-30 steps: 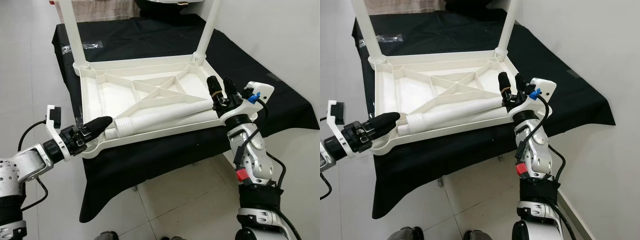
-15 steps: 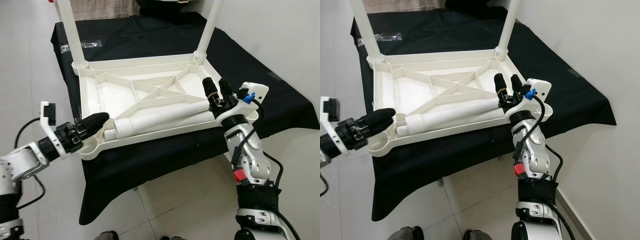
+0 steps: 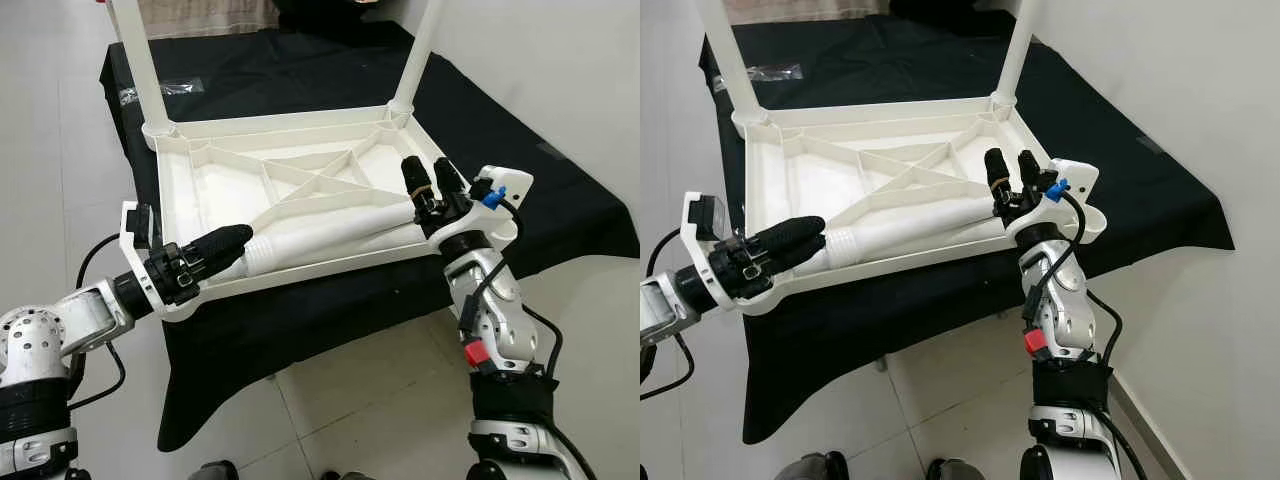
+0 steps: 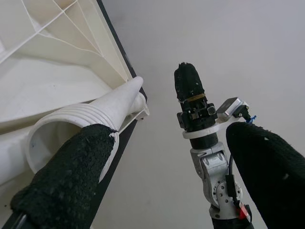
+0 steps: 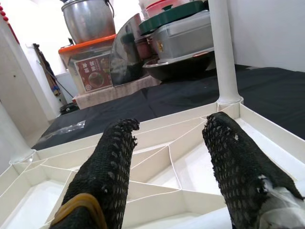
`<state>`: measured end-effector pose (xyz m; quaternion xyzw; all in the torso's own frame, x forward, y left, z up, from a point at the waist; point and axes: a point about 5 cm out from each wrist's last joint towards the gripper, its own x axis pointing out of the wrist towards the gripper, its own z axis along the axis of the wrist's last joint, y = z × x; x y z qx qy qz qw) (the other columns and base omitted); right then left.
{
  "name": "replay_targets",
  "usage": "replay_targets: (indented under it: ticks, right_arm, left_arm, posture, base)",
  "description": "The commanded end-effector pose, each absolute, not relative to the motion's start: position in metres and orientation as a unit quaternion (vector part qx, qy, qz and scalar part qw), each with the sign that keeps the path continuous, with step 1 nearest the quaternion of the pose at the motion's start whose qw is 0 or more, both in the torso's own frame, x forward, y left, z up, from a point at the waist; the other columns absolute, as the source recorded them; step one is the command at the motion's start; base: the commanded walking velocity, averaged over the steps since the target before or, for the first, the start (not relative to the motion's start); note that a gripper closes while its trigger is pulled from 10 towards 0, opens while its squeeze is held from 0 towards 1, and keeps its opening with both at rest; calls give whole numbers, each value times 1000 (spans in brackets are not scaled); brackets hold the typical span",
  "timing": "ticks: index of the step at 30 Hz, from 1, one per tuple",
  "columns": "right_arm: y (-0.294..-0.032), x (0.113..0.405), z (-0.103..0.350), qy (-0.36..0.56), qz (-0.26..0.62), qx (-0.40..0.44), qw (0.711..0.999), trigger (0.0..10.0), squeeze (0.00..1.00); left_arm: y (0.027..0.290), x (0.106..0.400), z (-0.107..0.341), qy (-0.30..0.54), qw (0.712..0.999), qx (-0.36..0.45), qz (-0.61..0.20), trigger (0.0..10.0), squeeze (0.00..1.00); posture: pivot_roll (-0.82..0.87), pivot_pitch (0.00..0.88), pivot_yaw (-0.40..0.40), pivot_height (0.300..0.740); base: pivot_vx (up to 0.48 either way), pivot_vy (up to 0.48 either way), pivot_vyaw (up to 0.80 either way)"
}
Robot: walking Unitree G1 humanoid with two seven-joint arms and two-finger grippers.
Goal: Building children table
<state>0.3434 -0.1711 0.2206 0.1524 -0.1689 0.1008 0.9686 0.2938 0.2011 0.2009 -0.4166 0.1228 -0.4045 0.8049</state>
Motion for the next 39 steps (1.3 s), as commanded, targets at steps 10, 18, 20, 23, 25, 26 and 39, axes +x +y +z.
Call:
replay_targets:
  ticks: [10, 18, 20, 23, 25, 26, 39]
  right_arm:
    - [-173, 341, 221, -170, 97, 152, 969, 10000, 0]
    - [-173, 342, 219, -168, 100, 152, 969, 10000, 0]
    - [-173, 342, 219, -168, 100, 152, 969, 10000, 0]
    - [-170, 342, 220, -168, 103, 152, 968, 10000, 0]
    - [-169, 342, 220, -169, 104, 151, 968, 10000, 0]
    - [-169, 342, 221, -171, 105, 150, 968, 10000, 0]
    - [-172, 340, 227, -179, 102, 147, 967, 10000, 0]
  left_arm:
    - [206, 292, 190, 146, 813, -411, -385, 10000, 0]
    - [208, 288, 187, 151, 814, -409, -384, 10000, 0]
    - [208, 288, 187, 151, 814, -409, -384, 10000, 0]
    - [204, 288, 182, 157, 814, -408, -383, 10000, 0]
    - [202, 289, 181, 158, 813, -409, -384, 10000, 0]
    - [201, 290, 181, 157, 811, -411, -385, 10000, 0]
    - [196, 296, 180, 154, 809, -416, -386, 10000, 0]
  posture:
    - [103, 188, -83, 740]
    - [109, 180, -88, 740]
    - [109, 180, -88, 740]
    - [102, 181, -87, 740]
    - [97, 183, -84, 740]
    - [96, 184, -84, 740]
    - [83, 189, -81, 740]
  base:
    - [0, 0, 0]
    - [0, 0, 0]
    - [0, 0, 0]
    - [0, 0, 0]
    - [0, 0, 0]
    - [0, 0, 0]
    - [0, 0, 0]
